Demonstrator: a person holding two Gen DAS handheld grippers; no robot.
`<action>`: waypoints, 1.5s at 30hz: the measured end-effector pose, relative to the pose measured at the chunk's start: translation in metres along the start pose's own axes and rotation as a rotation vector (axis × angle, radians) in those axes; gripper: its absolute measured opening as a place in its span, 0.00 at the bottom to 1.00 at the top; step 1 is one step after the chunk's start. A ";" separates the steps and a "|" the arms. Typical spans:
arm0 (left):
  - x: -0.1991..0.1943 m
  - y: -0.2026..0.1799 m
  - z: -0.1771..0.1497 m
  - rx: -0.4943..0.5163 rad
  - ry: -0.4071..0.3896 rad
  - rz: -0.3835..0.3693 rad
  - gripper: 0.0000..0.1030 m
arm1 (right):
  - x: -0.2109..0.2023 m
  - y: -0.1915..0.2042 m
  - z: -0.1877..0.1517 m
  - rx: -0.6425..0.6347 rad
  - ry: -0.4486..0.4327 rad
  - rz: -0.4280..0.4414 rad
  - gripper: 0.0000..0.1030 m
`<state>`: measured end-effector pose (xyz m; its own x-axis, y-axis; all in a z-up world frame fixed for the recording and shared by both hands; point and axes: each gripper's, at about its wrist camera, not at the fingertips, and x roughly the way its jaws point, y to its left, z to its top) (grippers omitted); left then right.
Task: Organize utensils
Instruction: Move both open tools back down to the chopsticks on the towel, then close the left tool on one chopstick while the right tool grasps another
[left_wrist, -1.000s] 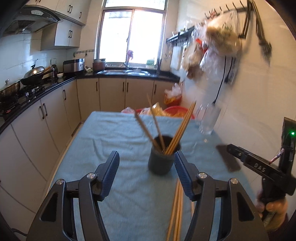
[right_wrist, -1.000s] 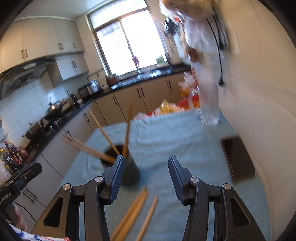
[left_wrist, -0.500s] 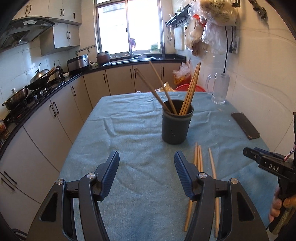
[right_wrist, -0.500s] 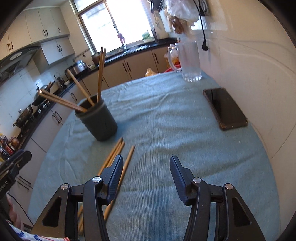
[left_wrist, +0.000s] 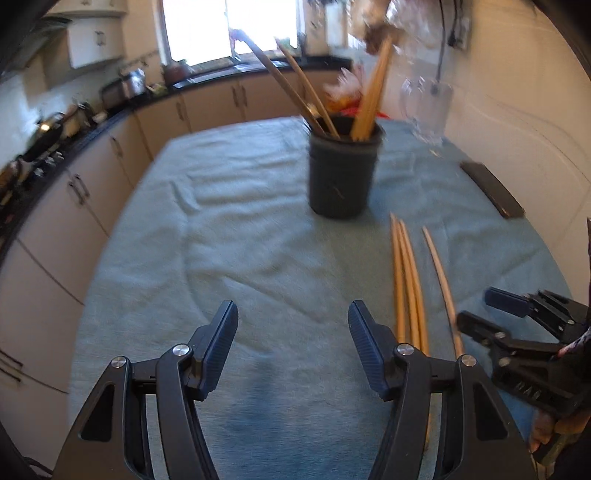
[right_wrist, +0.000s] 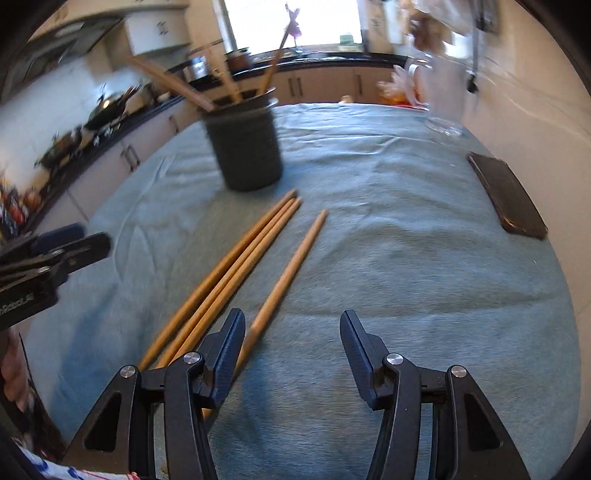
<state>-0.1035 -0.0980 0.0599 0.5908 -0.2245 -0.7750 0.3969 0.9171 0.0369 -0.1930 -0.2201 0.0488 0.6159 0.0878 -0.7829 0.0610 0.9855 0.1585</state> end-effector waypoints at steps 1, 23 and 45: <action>0.005 -0.003 -0.001 0.006 0.014 -0.026 0.59 | 0.002 0.003 -0.001 -0.014 0.002 -0.007 0.56; 0.055 -0.051 0.002 0.064 0.145 -0.205 0.31 | 0.004 -0.020 -0.006 0.004 0.002 -0.098 0.44; 0.033 -0.016 -0.027 -0.127 0.282 -0.227 0.06 | -0.008 -0.040 -0.017 0.118 0.007 -0.034 0.08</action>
<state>-0.1093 -0.1112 0.0170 0.2739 -0.3435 -0.8983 0.3945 0.8920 -0.2208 -0.2137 -0.2576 0.0389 0.6067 0.0558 -0.7930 0.1739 0.9640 0.2009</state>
